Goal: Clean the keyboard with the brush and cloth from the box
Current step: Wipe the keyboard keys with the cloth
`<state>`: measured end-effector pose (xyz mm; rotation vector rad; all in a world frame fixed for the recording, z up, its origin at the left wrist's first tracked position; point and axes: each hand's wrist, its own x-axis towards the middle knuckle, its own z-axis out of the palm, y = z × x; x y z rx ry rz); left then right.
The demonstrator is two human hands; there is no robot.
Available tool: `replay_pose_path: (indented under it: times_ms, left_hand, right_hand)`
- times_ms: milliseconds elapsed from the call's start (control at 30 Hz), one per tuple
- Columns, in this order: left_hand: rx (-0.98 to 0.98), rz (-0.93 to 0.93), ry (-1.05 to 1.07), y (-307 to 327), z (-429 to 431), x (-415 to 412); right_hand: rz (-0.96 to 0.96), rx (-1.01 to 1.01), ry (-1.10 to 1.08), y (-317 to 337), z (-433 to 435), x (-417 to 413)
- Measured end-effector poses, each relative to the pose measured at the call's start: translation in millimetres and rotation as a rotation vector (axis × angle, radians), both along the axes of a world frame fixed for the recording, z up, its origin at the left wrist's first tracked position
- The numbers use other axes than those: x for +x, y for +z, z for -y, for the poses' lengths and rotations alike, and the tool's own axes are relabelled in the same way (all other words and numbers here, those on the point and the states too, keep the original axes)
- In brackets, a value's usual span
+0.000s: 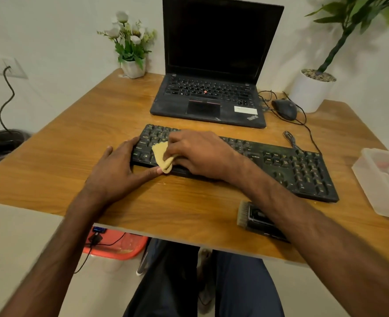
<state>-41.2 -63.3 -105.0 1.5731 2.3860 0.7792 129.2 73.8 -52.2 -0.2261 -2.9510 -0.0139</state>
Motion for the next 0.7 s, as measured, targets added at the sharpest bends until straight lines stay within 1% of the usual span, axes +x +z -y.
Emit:
replay_pose_path:
  times_ms: [33, 100, 133, 167, 200, 333, 467, 533, 600, 700]
  left_hand:
    - [0.010, 0.005, 0.005, 0, 0, 1]
    - [0.021, 0.022, 0.008, -1, 0, 0]
    - [0.024, 0.027, 0.006, -1, 0, 0]
    - [0.029, 0.027, 0.001, -1, 0, 0]
    - [0.034, 0.028, -0.004, -1, 0, 0]
    - [0.050, 0.043, 0.008, 0, 0, -1]
    - [0.035, 0.026, 0.035, -1, -1, -3]
    - [0.024, 0.036, 0.040, -1, -2, -2]
    - [0.014, 0.056, 0.037, 0, -1, -1]
    - [0.020, 0.091, 0.015, 0, 1, -4]
  right_hand:
    - [-0.059, 0.002, -0.011, 0, 0, -5]
    - [-0.218, -0.057, -0.048, 0, -1, -8]
    - [-0.276, -0.071, -0.064, -1, -1, -9]
    - [-0.291, -0.058, -0.070, -2, 1, -11]
    - [-0.273, -0.028, -0.056, -4, 5, -14]
    - [-0.077, 0.033, 0.028, -10, 18, -27]
    - [-0.011, -0.040, 0.003, -6, 3, -13]
    - [0.021, -0.044, -0.031, -1, -3, -5]
    - [0.012, -0.026, -0.036, -1, 2, -9]
    - [-0.071, -0.015, -0.033, -8, 20, -29]
